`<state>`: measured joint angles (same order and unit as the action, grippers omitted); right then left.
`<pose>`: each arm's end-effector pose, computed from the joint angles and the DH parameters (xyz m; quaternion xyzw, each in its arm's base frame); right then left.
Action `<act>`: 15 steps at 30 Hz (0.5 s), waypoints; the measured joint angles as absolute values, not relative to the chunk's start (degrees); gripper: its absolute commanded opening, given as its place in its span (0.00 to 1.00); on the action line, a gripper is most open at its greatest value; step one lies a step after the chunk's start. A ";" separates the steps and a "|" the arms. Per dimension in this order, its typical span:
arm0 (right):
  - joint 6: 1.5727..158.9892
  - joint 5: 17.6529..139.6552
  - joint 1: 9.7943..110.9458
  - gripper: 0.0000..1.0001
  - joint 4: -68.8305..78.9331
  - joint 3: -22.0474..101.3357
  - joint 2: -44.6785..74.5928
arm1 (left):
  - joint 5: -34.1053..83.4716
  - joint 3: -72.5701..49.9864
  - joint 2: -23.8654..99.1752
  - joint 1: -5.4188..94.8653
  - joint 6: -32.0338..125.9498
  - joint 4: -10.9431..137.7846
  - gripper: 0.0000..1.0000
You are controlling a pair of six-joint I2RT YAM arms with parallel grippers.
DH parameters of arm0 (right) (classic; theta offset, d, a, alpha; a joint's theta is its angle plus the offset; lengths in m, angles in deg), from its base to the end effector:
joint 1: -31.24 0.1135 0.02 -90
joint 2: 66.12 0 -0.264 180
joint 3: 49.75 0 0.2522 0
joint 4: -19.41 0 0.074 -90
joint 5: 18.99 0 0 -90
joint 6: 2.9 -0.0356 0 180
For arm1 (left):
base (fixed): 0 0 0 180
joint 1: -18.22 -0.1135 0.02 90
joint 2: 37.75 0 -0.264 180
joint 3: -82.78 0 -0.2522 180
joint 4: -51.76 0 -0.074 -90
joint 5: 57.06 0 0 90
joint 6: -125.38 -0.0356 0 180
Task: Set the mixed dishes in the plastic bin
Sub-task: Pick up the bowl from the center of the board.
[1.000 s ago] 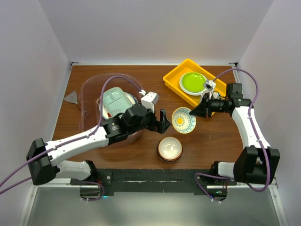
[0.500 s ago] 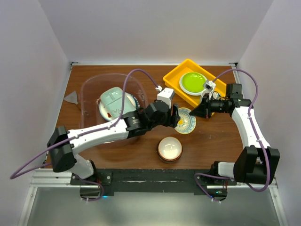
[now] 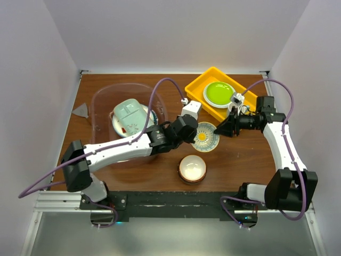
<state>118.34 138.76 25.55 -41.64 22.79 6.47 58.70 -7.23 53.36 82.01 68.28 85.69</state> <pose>0.2376 0.0094 0.2886 -0.3134 0.7533 0.4463 0.3675 0.1747 -0.3198 0.3116 0.1312 0.8610 -0.2046 0.4467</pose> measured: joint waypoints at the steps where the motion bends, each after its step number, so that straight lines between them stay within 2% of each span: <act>1: 119.54 139.57 25.53 0.71 -42.47 22.84 6.26 | 58.68 -7.58 52.46 81.99 67.65 85.77 0.00; 2: 120.83 139.98 25.53 0.83 -43.30 22.88 6.02 | 58.70 -8.33 51.04 81.95 67.23 85.80 0.00; 5: 124.79 141.49 25.55 0.98 -46.41 23.28 4.99 | 58.05 -10.21 45.93 81.14 66.23 85.88 0.00; 15: 130.84 143.96 24.13 0.98 -51.15 24.52 1.32 | 53.87 -14.95 32.62 70.28 64.39 85.97 0.00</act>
<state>130.84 143.96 24.13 -51.15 24.52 1.32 53.87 -14.95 32.62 70.28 64.39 85.97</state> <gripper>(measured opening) 0.982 0.059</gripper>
